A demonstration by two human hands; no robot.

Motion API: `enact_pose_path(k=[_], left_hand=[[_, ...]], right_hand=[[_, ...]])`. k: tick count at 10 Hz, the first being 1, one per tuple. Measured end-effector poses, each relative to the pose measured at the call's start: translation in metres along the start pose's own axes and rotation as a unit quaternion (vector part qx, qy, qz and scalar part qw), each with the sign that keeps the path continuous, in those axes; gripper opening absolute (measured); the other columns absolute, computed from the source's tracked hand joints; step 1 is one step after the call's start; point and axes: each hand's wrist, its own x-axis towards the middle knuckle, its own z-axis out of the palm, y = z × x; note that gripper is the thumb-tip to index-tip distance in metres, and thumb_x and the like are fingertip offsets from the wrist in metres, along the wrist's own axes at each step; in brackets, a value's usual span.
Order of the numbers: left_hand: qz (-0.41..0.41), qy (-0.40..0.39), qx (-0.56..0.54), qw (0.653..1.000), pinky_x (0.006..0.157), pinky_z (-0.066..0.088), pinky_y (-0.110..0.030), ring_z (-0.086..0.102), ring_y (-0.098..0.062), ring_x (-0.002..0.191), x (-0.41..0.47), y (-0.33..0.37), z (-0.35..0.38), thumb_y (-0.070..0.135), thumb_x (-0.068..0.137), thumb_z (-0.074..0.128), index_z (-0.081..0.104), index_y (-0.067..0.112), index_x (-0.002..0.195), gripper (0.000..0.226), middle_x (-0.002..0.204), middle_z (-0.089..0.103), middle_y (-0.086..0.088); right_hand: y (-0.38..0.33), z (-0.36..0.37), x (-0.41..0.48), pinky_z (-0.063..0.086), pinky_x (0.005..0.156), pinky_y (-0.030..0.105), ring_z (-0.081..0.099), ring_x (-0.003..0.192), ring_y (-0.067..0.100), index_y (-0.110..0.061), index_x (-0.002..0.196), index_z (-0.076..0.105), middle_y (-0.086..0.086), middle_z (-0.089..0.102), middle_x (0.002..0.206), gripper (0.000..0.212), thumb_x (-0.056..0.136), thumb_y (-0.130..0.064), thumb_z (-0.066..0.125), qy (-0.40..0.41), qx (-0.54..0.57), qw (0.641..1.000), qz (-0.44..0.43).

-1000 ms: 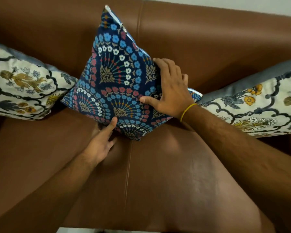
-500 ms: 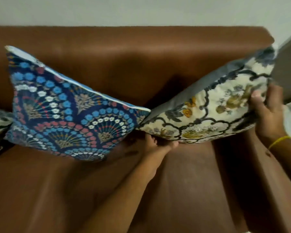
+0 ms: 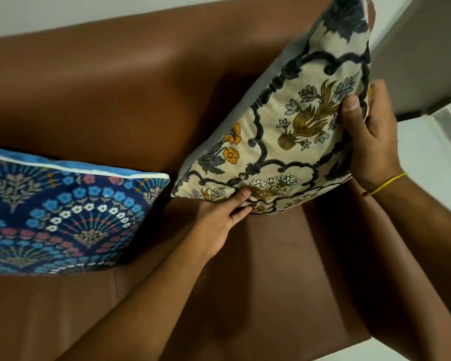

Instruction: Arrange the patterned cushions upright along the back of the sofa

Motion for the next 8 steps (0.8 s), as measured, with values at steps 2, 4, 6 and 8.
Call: enact_pose_path(k=[2, 4, 6, 8], left_hand=[[0.101, 0.193, 0.157, 0.963, 0.128, 0.04, -0.044, 0.064, -0.014, 0.135, -0.015, 0.005, 0.002, 0.015, 0.074, 0.097, 0.047, 0.025, 0.147, 0.089, 0.148, 0.067, 0.002], [0.436, 0.255, 0.515, 0.693, 0.133, 0.028, -0.053, 0.029, -0.038, 0.165, -0.085, -0.028, 0.014, 0.038, 0.081, 0.091, 0.025, 0.009, 0.165, 0.111, 0.174, 0.03, -0.021], [0.405, 0.113, 0.758, 0.498, 0.127, 0.018, -0.075, -0.001, -0.039, 0.171, -0.031, -0.019, -0.003, 0.022, 0.088, 0.08, 0.008, 0.038, 0.174, 0.113, 0.185, -0.001, -0.012], [0.357, 0.044, 0.793, 0.492, 0.129, 0.018, -0.073, -0.011, -0.035, 0.171, -0.05, 0.021, -0.014, 0.012, 0.086, 0.08, -0.008, 0.037, 0.173, 0.127, 0.185, -0.017, -0.005]], right_hand=[[-0.003, 0.006, -0.009, 0.042, 0.117, 0.066, 0.054, 0.139, 0.035, -0.011, 0.152, 0.052, 0.015, 0.059, 0.144, 0.087, 0.105, -0.081, 0.033, 0.026, -0.103, 0.994, 0.001], [-0.031, 0.032, -0.081, 0.018, 0.14, 0.058, 0.027, 0.168, 0.046, 0.013, 0.167, 0.027, 0.034, 0.03, 0.174, 0.099, 0.109, -0.064, 0.047, 0.164, -0.127, 0.978, -0.021], [-0.011, 0.08, -0.079, 0.008, 0.14, 0.063, 0.01, 0.174, 0.048, 0.005, 0.174, 0.019, 0.032, 0.014, 0.183, 0.097, 0.111, -0.061, 0.053, 0.141, -0.118, 0.982, 0.038], [-0.036, 0.077, -0.072, 0.001, 0.139, 0.054, 0.005, 0.173, 0.051, -0.006, 0.177, 0.015, 0.024, 0.009, 0.186, 0.103, 0.106, -0.071, 0.05, 0.099, -0.141, 0.98, 0.104]])
